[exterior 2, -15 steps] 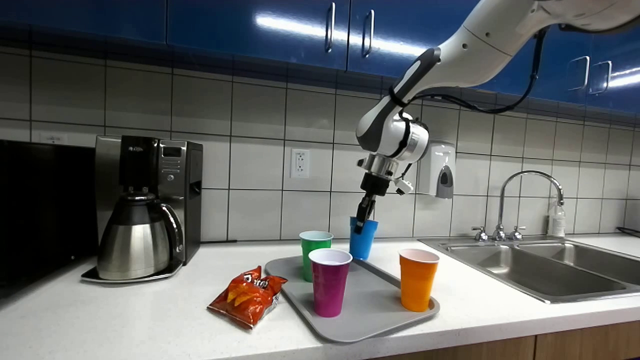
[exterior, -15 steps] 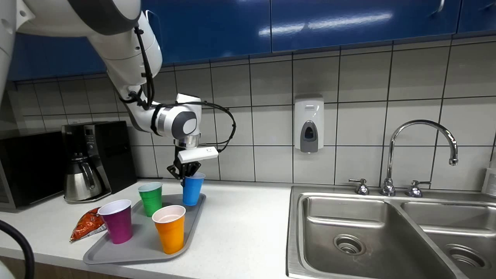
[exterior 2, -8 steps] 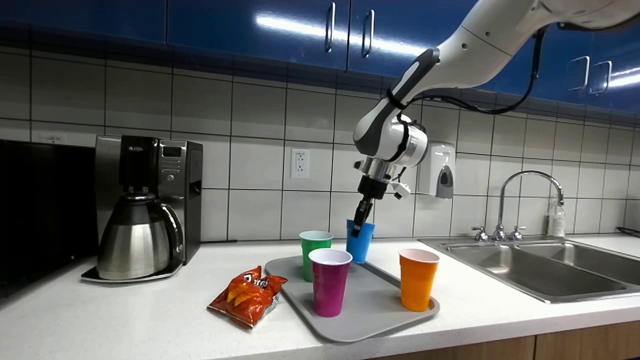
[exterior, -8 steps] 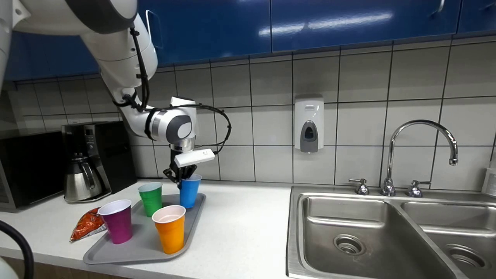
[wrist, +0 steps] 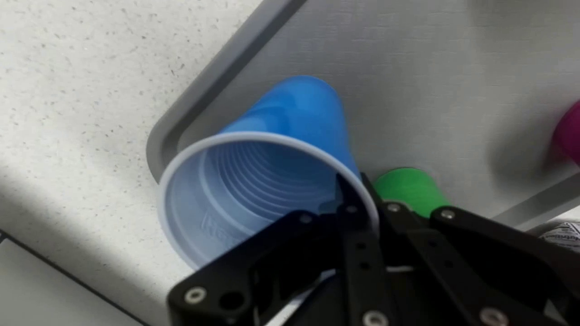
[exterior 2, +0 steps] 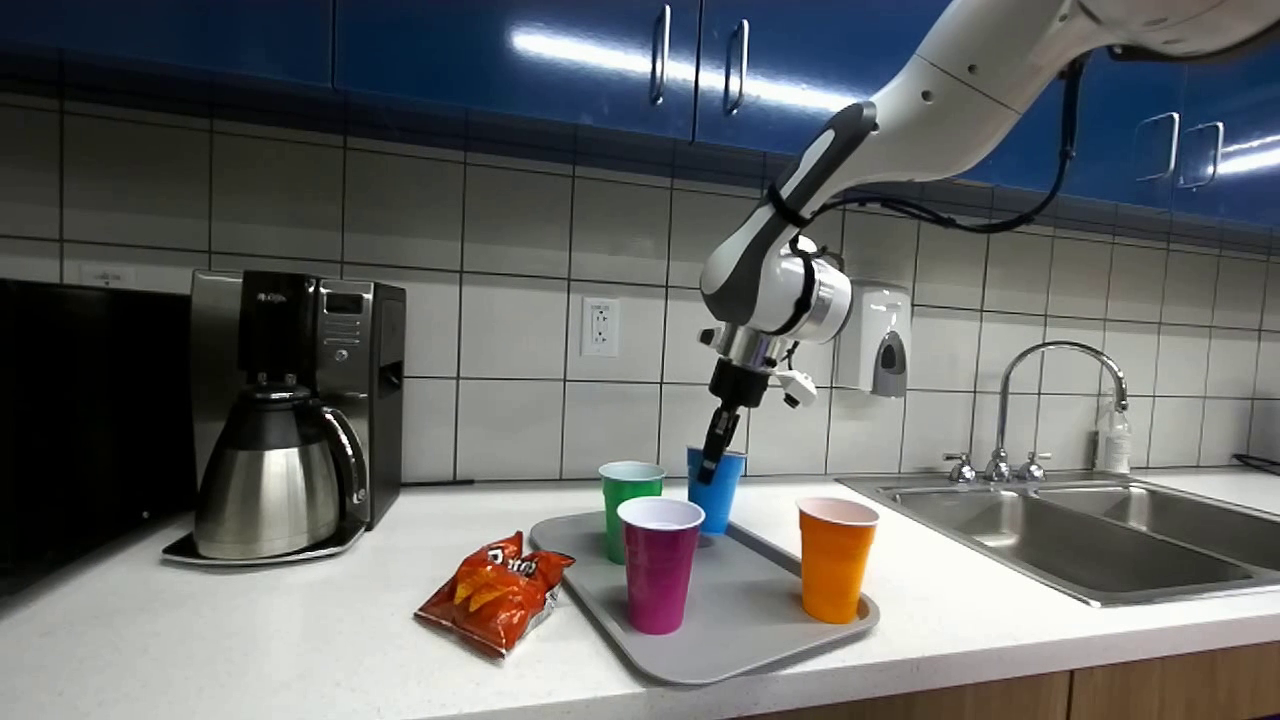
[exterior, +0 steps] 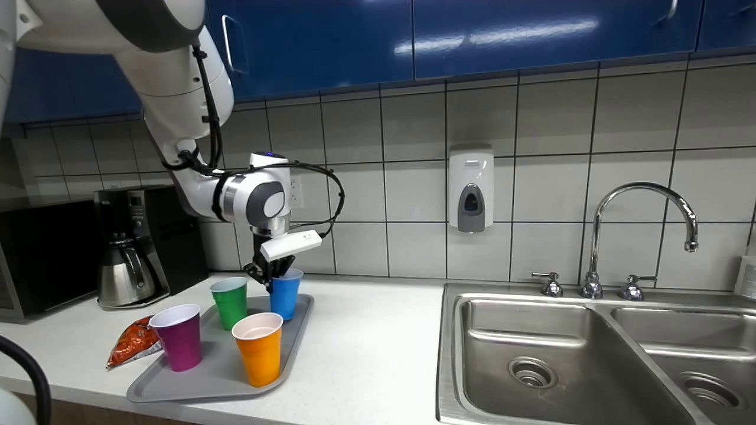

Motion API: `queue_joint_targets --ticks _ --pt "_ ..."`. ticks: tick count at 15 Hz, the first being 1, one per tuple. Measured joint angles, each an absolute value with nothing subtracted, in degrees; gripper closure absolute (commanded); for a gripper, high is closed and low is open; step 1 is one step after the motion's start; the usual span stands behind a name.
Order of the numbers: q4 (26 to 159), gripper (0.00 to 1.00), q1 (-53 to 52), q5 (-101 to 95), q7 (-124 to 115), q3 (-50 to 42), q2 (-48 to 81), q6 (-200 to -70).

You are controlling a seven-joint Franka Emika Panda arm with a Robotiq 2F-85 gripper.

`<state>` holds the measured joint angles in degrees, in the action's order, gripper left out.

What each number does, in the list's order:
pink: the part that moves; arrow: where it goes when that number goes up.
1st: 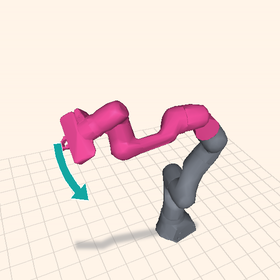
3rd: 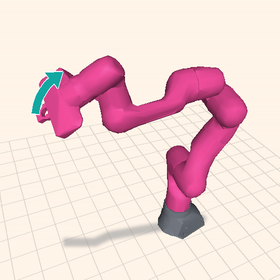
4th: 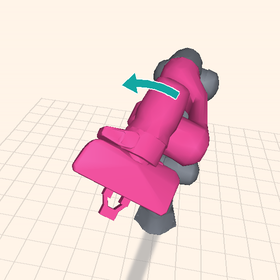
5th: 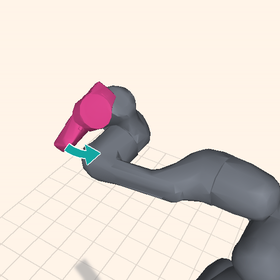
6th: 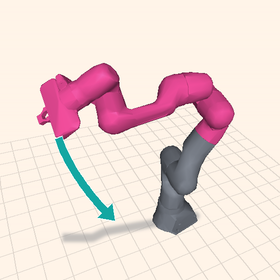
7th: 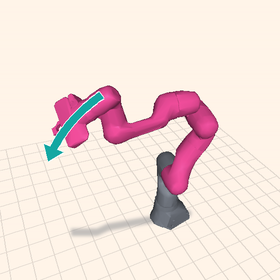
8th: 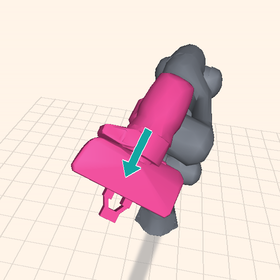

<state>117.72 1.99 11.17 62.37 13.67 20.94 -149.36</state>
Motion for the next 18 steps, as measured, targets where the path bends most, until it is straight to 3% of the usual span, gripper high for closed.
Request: queue_joint_targets --ticks 18 --pt "119.83 0.99 1.62 3.89 62.37 13.65 20.92 -152.26"
